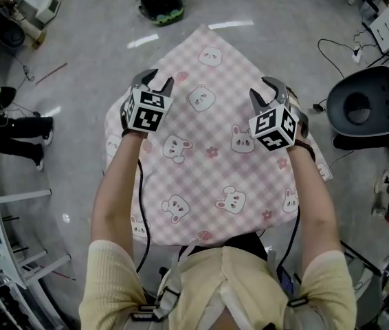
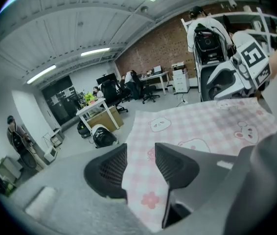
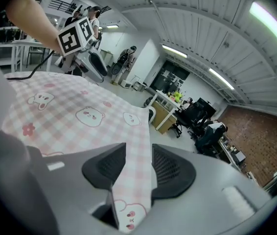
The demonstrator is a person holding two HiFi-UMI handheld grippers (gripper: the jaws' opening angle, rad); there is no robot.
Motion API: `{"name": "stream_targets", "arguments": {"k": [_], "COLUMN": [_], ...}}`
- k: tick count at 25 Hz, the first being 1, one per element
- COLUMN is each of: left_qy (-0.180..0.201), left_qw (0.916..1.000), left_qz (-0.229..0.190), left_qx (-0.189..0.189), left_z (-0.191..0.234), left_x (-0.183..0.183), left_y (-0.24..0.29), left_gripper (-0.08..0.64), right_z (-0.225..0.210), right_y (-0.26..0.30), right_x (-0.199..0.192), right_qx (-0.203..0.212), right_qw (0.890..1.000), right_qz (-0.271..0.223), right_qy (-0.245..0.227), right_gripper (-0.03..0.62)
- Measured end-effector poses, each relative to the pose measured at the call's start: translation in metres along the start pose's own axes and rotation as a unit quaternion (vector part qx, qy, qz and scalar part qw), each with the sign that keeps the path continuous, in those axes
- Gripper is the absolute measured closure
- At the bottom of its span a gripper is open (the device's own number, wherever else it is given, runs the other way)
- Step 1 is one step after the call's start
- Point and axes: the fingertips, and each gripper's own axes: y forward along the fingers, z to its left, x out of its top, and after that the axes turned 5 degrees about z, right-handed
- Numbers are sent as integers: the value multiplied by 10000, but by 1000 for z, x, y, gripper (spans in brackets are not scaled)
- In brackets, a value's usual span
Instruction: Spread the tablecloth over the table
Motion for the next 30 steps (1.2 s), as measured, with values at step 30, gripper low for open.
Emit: {"name": "stream_targets", "arguments": {"k": [30], "left_qy": [-1274], "left_qw": [9830], "left_qz": [-1072], "left_qx": [-768], "left_z": [-73], "left_x": [2], "left_y": [-176], "left_gripper": [492], "right_z": [69], "right_y": [-139], "right_x": [42], "right_qx": [54], "right_qw": [9857], "right_qz": [-520], "right_qy": [1604], "right_gripper": [509]}}
